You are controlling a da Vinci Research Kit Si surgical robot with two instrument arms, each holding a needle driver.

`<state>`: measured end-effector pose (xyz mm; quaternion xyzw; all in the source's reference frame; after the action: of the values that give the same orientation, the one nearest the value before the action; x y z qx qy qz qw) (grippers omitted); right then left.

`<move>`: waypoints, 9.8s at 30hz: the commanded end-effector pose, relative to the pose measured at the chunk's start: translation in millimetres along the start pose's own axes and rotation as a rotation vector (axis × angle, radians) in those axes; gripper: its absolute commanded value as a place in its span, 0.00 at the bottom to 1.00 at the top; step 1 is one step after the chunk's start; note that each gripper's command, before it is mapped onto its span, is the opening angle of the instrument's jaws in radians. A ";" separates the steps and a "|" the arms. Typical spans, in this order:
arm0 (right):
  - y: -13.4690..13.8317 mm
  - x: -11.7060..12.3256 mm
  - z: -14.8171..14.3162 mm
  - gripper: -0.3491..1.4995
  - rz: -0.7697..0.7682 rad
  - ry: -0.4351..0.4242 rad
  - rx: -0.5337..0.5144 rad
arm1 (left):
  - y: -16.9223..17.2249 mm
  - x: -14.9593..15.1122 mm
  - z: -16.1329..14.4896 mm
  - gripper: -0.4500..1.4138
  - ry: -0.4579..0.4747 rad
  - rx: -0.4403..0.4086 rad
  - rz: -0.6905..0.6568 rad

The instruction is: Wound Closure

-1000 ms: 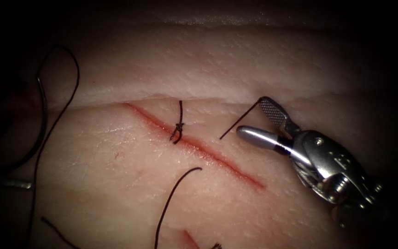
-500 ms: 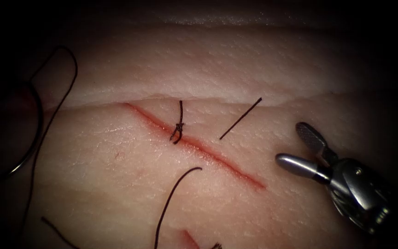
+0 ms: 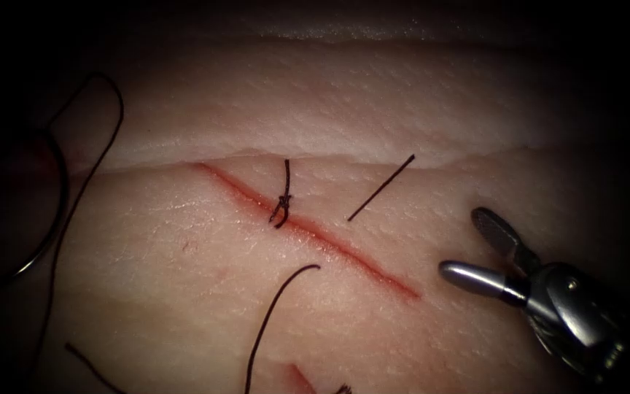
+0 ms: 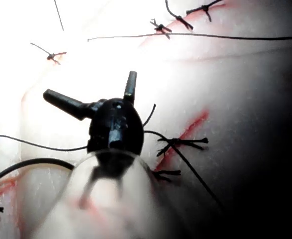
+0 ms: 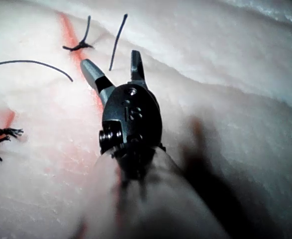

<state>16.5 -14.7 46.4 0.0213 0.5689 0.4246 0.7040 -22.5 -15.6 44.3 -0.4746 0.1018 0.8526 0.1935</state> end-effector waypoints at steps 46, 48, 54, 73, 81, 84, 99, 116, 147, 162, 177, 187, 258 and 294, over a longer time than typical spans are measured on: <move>-1.9 -0.5 0.5 0.95 -0.256 0.004 0.059 | 10.8 -9.7 17.5 0.67 0.367 -0.482 0.697; -1.9 -0.6 0.5 0.95 -0.257 0.004 0.059 | 10.9 -9.4 17.3 0.77 0.364 -0.480 0.697; -1.8 -1.2 0.5 0.95 -0.262 0.007 0.059 | 11.3 -8.9 17.2 0.86 0.351 -0.471 0.696; -2.5 -2.0 1.0 0.94 -0.271 0.006 0.069 | 10.8 -7.3 17.6 0.56 0.348 -0.385 0.732; -3.1 -1.9 1.1 0.94 -0.271 0.002 0.080 | 9.8 -7.6 18.3 0.00 0.346 -0.382 0.729; -3.3 -1.9 1.0 0.94 -0.272 0.001 0.086 | 9.0 -7.9 18.4 0.00 0.349 -0.383 0.731; -10.1 -1.4 7.7 0.79 -0.632 0.007 0.349 | 5.9 -7.0 18.2 0.00 0.336 -0.378 0.705; -12.3 0.0 13.3 0.71 -0.890 0.024 0.328 | 5.5 -5.5 18.3 0.00 0.326 -0.385 0.689; -6.1 -2.1 13.2 0.00 -0.762 -0.110 0.294 | 8.9 -4.0 18.0 0.74 0.278 -0.352 0.639; -3.8 -3.6 14.3 0.00 -0.743 -0.114 0.308 | 8.4 -2.6 16.9 0.69 0.311 -0.344 0.629; -1.2 -3.7 15.6 0.00 -0.707 -0.117 0.301 | 8.7 -2.1 16.3 0.51 0.337 -0.359 0.637; -1.4 -3.7 16.1 0.00 -0.684 -0.120 0.295 | 8.9 -2.3 16.4 0.58 0.348 -0.365 0.639; -0.7 8.8 14.3 0.00 -0.426 -0.024 0.375 | 5.0 -4.2 10.2 0.00 0.222 -0.252 0.759; -3.8 -3.4 19.0 0.00 -0.330 0.155 0.525 | 2.1 -12.7 18.7 0.00 0.100 -0.299 0.742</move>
<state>33.4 -11.0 53.4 0.0768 0.7056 0.1457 0.6892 -31.3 -13.8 64.5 -0.4696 0.1485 0.8461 -0.2037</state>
